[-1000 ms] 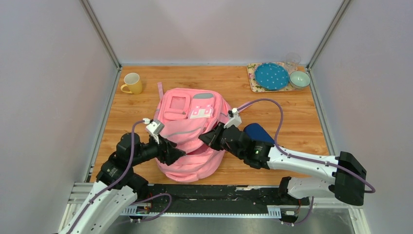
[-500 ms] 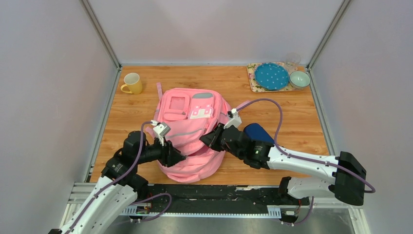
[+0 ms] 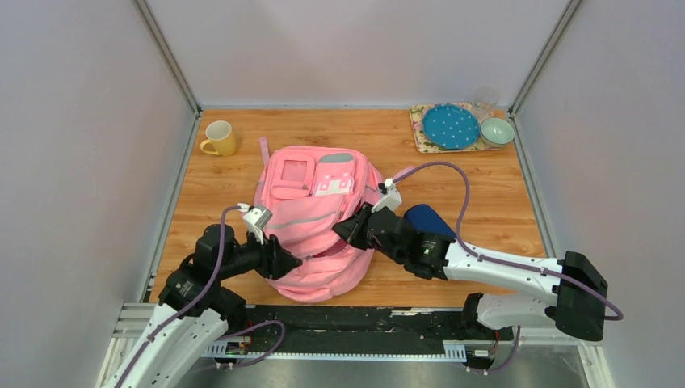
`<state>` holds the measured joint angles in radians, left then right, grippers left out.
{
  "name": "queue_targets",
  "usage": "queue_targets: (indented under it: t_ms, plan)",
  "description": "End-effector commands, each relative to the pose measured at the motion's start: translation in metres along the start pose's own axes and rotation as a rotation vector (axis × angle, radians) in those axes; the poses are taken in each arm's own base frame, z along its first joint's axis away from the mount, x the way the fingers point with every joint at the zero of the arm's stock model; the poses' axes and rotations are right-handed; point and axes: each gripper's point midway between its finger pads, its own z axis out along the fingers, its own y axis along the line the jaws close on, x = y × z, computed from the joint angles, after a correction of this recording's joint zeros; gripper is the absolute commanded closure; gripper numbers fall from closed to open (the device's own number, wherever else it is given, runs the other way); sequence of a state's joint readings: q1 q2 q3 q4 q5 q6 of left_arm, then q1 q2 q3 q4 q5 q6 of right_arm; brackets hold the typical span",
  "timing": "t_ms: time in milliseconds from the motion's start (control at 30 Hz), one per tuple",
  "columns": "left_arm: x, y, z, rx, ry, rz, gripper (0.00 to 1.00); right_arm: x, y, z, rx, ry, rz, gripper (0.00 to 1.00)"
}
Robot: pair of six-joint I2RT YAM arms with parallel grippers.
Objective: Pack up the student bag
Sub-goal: Unzip the student bag at the center of the board.
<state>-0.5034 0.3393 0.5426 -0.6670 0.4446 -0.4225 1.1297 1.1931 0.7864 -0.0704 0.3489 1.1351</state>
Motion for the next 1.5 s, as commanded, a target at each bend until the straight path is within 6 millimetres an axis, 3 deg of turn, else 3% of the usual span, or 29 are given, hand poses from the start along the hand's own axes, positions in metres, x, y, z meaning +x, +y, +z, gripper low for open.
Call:
queue_targets:
  t_ms: [0,267,567,967,1100,1267,1433,1467]
  plan:
    - [0.014,-0.002,0.008,0.037,0.042,-0.079,0.43,-0.05,0.045,-0.012,-0.109,-0.163,0.038,1.0]
    - [0.018,-0.009,0.01,0.085,0.074,-0.086,0.44,-0.051,0.045,-0.011,-0.108,-0.163,0.037,1.0]
    - [0.025,0.0,0.02,0.069,0.071,-0.11,0.48,-0.047,0.045,-0.009,-0.109,-0.148,0.032,1.0]
    - [0.014,-0.006,0.033,0.14,0.007,-0.14,0.58,-0.042,0.044,-0.005,-0.107,-0.129,0.028,1.0]
    - [0.014,-0.008,0.036,0.156,0.004,-0.155,0.67,-0.042,0.043,-0.005,-0.104,-0.131,0.028,1.0]
    - [0.017,-0.004,0.036,0.139,0.01,-0.15,0.98,-0.044,0.038,-0.006,-0.098,-0.136,0.025,1.0]
    - [0.02,0.022,0.034,-0.017,0.016,-0.129,1.0,-0.065,0.02,-0.007,-0.075,-0.165,0.045,1.0]
    - [0.029,0.03,0.032,-0.064,0.052,-0.136,1.0,-0.069,0.017,-0.008,-0.075,-0.167,0.047,1.0]
